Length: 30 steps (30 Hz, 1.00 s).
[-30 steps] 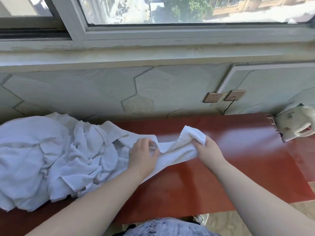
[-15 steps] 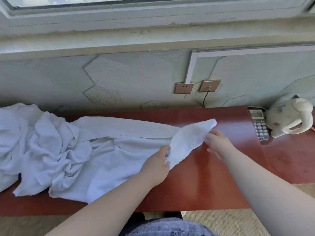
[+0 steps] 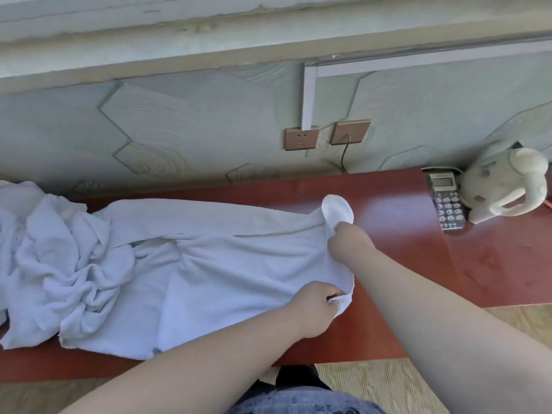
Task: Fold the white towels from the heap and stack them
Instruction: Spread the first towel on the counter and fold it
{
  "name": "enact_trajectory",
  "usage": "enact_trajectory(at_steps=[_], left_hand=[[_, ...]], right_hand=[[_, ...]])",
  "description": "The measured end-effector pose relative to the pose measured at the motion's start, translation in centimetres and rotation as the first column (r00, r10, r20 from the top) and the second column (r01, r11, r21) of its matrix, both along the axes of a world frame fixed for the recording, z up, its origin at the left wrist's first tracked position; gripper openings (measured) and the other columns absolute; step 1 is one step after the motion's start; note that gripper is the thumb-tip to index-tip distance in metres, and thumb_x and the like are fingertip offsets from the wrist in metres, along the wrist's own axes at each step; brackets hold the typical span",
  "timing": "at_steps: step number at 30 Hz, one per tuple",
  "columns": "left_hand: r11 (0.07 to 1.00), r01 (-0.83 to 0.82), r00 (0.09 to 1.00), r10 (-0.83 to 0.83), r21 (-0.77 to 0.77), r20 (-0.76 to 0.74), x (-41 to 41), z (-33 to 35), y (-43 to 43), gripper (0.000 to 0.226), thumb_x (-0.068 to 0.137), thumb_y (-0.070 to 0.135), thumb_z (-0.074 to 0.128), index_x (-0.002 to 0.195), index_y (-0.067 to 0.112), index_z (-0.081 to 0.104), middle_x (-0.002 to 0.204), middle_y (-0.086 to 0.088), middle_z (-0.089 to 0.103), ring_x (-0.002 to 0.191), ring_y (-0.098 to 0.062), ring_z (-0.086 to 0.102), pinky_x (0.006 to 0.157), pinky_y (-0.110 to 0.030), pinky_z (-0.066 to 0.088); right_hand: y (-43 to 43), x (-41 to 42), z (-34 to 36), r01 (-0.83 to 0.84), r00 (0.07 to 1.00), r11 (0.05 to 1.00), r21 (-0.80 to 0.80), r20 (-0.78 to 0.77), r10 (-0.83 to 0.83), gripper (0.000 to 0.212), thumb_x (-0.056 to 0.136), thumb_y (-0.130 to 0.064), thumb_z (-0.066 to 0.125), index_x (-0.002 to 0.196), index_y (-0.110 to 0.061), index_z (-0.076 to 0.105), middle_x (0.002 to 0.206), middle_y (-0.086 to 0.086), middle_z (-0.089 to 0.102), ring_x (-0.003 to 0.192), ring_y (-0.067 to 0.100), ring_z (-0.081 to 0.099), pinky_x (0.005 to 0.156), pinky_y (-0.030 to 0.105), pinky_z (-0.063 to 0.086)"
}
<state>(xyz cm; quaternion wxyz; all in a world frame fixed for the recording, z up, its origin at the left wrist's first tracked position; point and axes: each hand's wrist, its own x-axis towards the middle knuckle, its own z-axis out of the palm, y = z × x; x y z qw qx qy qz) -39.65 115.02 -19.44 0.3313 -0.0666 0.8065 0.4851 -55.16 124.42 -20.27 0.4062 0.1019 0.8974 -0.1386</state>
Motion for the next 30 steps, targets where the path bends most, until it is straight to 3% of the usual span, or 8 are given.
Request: enact_trajectory(at_steps=[7, 11, 14, 17, 21, 26, 28, 30], left_hand=[[0.984, 0.136, 0.99, -0.131, 0.113, -0.055, -2.2, 0.9, 8.5, 0.02, 0.088, 0.026, 0.035, 0.077, 0.013, 0.046, 0.073, -0.01, 0.049, 0.068, -0.017, 0.042, 0.065, -0.033, 0.037], [0.957, 0.267, 0.963, -0.268, 0.112, -0.008, -3.9, 2.1, 12.0, 0.04, 0.104, 0.017, 0.044, 0.142, 0.021, 0.056, 0.125, -0.004, 0.065, 0.106, -0.026, 0.061, 0.093, -0.029, 0.047], [0.951, 0.309, 0.95, -0.31, -0.026, -0.043, -4.3, 1.2, 10.8, 0.046, 0.107, 0.025, 0.047, 0.153, 0.025, 0.046, 0.137, 0.0, 0.057, 0.119, -0.022, 0.057, 0.097, -0.025, 0.046], [0.895, 0.249, 0.939, -0.317, -0.37, -0.133, -4.5, -0.8, 6.3, 0.041, 0.105, 0.033, 0.049, 0.145, 0.027, 0.052, 0.139, 0.001, 0.052, 0.128, -0.023, 0.051, 0.108, -0.039, 0.042], [0.629, 0.175, 0.905, -0.406, -0.757, -0.128, -3.4, -2.5, -1.8, 0.04, 0.101, 0.047, 0.048, 0.134, 0.025, 0.051, 0.132, 0.002, 0.05, 0.119, -0.023, 0.05, 0.095, -0.041, 0.041], [0.487, 0.262, 0.872, -0.49, -0.834, -0.012, 1.8, -4.7, -7.5, 0.044, 0.097, 0.055, 0.054, 0.124, 0.02, 0.053, 0.117, -0.001, 0.052, 0.101, -0.026, 0.053, 0.074, -0.039, 0.04], [0.496, 0.26, 0.856, -0.516, -0.828, -0.04, 2.7, -5.4, -7.3, 0.043, 0.08, 0.042, 0.082, 0.106, 0.02, 0.057, 0.099, 0.001, 0.054, 0.082, -0.022, 0.056, 0.055, -0.032, 0.037], [0.622, 0.296, 0.851, -0.517, -0.725, -0.096, 2.5, -5.8, -5.4, 0.03, 0.089, 0.03, 0.076, 0.107, 0.017, 0.056, 0.102, -0.001, 0.054, 0.089, -0.024, 0.058, 0.061, -0.034, 0.037]], right_hand=[[12.8, -2.6, 0.5, 0.28, 0.903, 0.952, -0.126, -0.303, -0.306, 0.021, 0.099, -0.014, 0.047, 0.113, -0.005, 0.059, 0.105, 0.019, 0.061, 0.108, 0.039, 0.062, 0.079, 0.034, 0.039], [17.8, -1.9, 0.1, 0.327, 0.882, 0.94, -0.097, -0.327, -0.34, 0.032, 0.102, -0.022, 0.051, 0.128, -0.005, 0.059, 0.124, 0.023, 0.065, 0.114, 0.042, 0.06, 0.082, 0.036, 0.039], [18.1, -0.8, -0.5, 0.345, 0.876, 0.935, -0.081, -0.33, -0.351, 0.046, 0.1, -0.031, 0.059, 0.137, -0.006, 0.047, 0.135, 0.022, 0.057, 0.124, 0.042, 0.055, 0.092, 0.041, 0.043], [16.1, 1.0, -1.3, 0.137, 0.907, 0.987, 0.078, -0.411, -0.094, 0.061, 0.098, -0.04, 0.059, 0.151, -0.02, 0.036, 0.15, 0.013, 0.038, 0.136, 0.037, 0.038, 0.107, 0.049, 0.039], [11.4, 3.2, -2.6, -0.349, 0.842, 0.936, 0.053, -0.421, 0.338, 0.055, 0.102, -0.045, 0.052, 0.152, -0.028, 0.041, 0.162, 0.003, 0.029, 0.147, 0.027, 0.027, 0.116, 0.041, 0.032], [8.2, 3.5, -4.4, -0.602, 0.762, 0.793, 0.087, -0.232, 0.604, 0.07, 0.101, -0.065, 0.033, 0.161, -0.047, 0.001, 0.171, -0.003, -0.02, 0.156, 0.04, -0.015, 0.125, 0.06, 0.004], [8.4, 2.5, -4.7, -0.596, 0.767, 0.792, 0.129, -0.2, 0.61, 0.072, 0.1, -0.07, 0.028, 0.158, -0.052, -0.01, 0.168, -0.008, -0.027, 0.155, 0.041, -0.02, 0.122, 0.068, 0.002], [8.3, 1.6, -4.5, -0.578, 0.785, 0.802, 0.15, -0.169, 0.597, 0.071, 0.098, -0.072, 0.025, 0.157, -0.055, -0.012, 0.168, -0.01, -0.026, 0.155, 0.04, -0.021, 0.12, 0.071, 0.001]])
